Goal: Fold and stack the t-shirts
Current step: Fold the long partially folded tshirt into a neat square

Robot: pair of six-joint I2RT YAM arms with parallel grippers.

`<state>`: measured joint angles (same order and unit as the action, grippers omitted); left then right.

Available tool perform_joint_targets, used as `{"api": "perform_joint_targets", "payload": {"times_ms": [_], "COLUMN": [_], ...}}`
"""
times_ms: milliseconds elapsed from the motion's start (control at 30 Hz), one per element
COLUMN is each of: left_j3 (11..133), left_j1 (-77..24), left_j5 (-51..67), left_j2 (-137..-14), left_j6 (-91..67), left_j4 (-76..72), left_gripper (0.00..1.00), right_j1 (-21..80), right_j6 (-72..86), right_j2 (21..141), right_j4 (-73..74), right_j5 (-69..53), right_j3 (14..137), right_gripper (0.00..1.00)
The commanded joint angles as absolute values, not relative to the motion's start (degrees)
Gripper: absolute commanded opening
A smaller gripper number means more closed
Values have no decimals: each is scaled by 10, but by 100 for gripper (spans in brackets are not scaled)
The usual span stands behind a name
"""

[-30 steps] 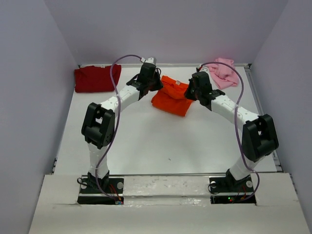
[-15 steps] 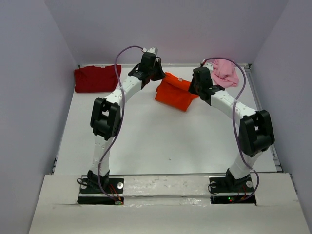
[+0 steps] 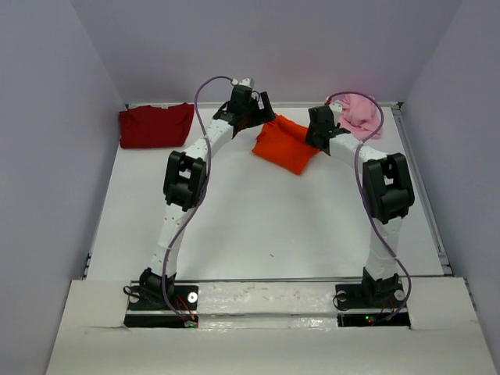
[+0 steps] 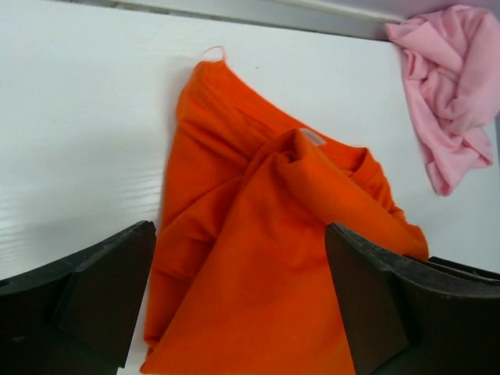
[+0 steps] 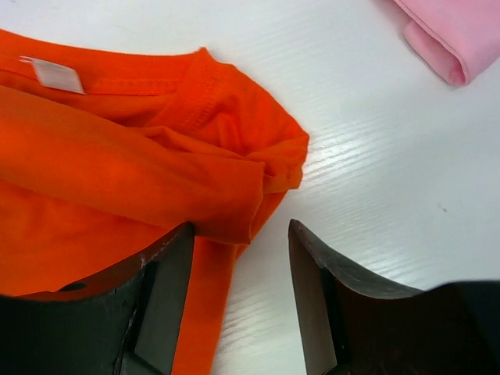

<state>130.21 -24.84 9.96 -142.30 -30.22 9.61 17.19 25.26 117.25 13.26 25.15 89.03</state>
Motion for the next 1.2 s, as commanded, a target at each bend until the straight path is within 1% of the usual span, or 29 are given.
{"api": "perform_joint_targets", "payload": {"times_ms": [0, 67, 200, 233, 300, 333, 433, 500, 533, 567, 633, 667, 767, 933, 1167], "left_j3": [1258, 1219, 1180, 1175, 1175, 1179, 1193, 1158, 1132, 1068, 992, 964, 853, 796, 796], "left_j1": [-239, -241, -243, -245, -250, -250, -250, -250, -250, -250, -249, -248, -248, -249, -239], "left_j5": [91, 94, 94, 85, 72, 68, 55, 53, 43, 35, 27, 6, -57, -97, -103], "left_j2": [-1377, -1344, -1279, -1265, -1230, -1220, -1188, -1145, -1101, -1073, -1015, -991, -887, -819, -814], "left_j6": [-294, -297, -301, -295, -281, -276, -244, -233, -223, -225, -226, -227, -222, -210, -210], "left_j4": [59, 40, 49, 60, 80, 94, 186, 206, 203, 193, 153, 128, 93, 71, 74], "left_gripper": [99, 99, 99, 99, 99, 99, 99, 99, 99, 99, 99, 99, 99, 99, 99], "right_j1": [168, 168, 168, 168, 168, 168, 168, 168, 168, 168, 168, 168, 168, 168, 168], "right_j6": [237, 231, 196, 180, 173, 167, 170, 173, 173, 174, 178, 179, 187, 199, 203], "right_j2": [1169, 1155, 1129, 1125, 1128, 1130, 1143, 1152, 1167, 1175, 1196, 1215, 1240, 1265, 1277], "right_j4": [138, 138, 123, 123, 132, 142, 167, 176, 185, 186, 192, 192, 188, 190, 190], "right_j5": [293, 272, 211, 174, 150, 118, 68, 47, 31, 22, 4, -21, -42, -64, -69], "right_j3": [926, 925, 908, 911, 924, 939, 971, 985, 1004, 1011, 1029, 1034, 1048, 1063, 1069], "right_gripper": [57, 57, 57, 57, 57, 57, 56, 56, 56, 56, 55, 55, 54, 54, 53]}}
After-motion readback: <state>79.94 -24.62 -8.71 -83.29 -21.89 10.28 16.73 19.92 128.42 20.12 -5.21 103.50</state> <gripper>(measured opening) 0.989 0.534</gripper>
